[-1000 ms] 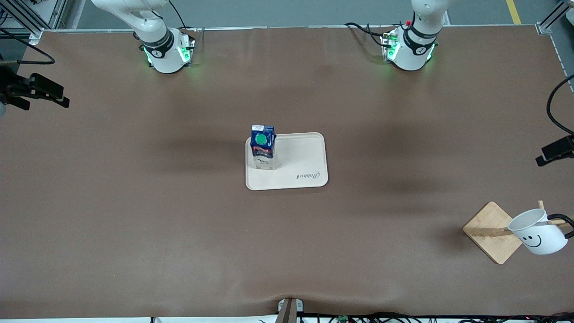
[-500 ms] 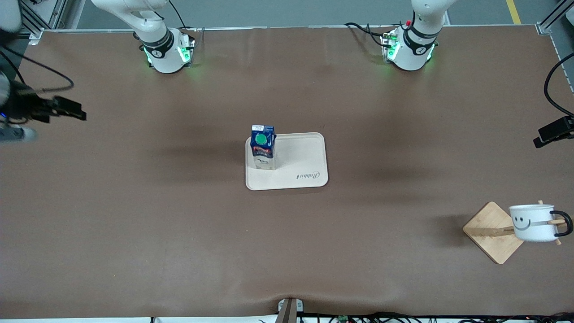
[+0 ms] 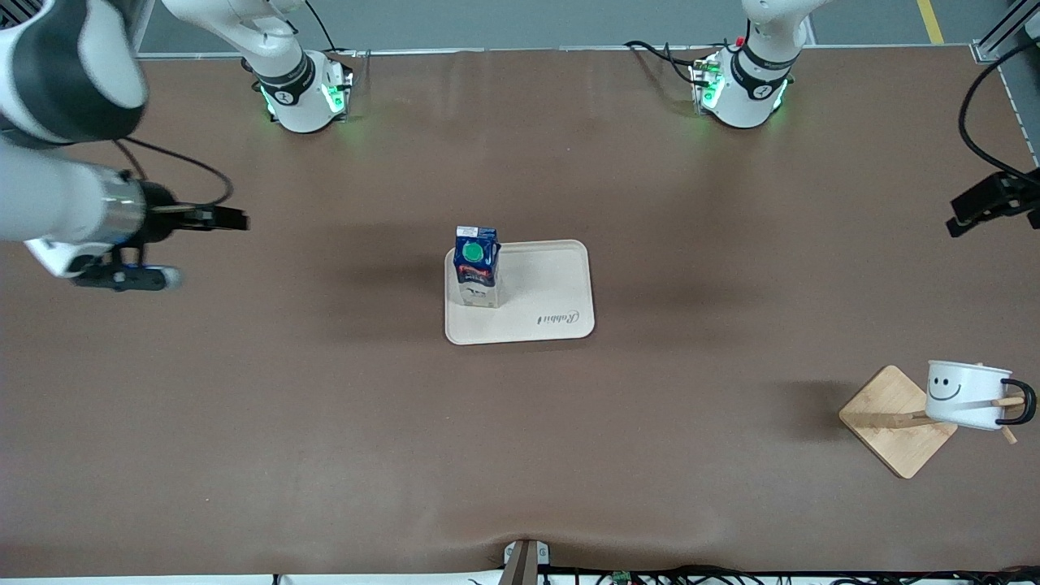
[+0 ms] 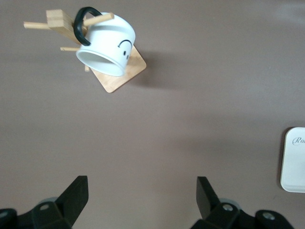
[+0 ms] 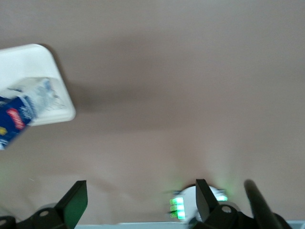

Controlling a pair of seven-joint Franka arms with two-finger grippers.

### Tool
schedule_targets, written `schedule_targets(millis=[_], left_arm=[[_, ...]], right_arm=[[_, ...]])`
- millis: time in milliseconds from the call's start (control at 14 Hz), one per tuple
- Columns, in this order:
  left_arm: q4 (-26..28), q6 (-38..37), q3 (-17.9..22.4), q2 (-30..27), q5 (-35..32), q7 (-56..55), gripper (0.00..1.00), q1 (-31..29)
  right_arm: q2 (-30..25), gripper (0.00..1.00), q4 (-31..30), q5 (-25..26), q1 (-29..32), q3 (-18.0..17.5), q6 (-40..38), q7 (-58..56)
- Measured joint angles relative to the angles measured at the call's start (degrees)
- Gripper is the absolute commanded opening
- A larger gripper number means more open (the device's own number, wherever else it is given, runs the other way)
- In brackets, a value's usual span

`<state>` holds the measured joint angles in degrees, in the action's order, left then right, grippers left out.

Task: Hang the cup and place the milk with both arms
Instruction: 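Reach the right gripper to the milk carton on the tray, then grasp the milk carton with the right gripper and lift it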

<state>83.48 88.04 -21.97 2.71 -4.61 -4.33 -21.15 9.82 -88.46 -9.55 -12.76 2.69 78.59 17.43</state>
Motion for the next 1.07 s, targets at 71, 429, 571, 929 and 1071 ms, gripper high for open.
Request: schedule_targets(millis=[71, 429, 571, 929, 1071], left_arm=[[1.1, 0.0, 2.2, -0.9, 0.0, 0.0, 1.0, 2.4], [5.8, -0.6, 17.3, -4.7, 0.9, 0.6, 1.0, 16.7], [6.0, -1.2, 18.1, -5.2, 0.9, 0.7, 1.0, 18.0], [6.1, -2.2, 17.2, -6.2, 1.0, 0.7, 1.0, 18.6], [6.2, -3.4, 17.2, -6.2, 1.0, 0.7, 1.0, 18.6]], right_arm=[[0.1, 1.0, -0.4, -0.3, -4.2, -0.1, 2.4, 5.0], [4.6, 1.0, -1.4, -2.7, -16.0, -0.2, 11.8, 17.4], [7.4, 1.0, -1.5, -3.1, -18.8, -0.2, 14.6, 21.8], [12.8, 1.0, -1.5, -3.1, -24.7, -0.2, 22.8, 26.5], [14.3, 1.0, -1.5, -3.1, -25.7, -0.1, 27.0, 26.5]])
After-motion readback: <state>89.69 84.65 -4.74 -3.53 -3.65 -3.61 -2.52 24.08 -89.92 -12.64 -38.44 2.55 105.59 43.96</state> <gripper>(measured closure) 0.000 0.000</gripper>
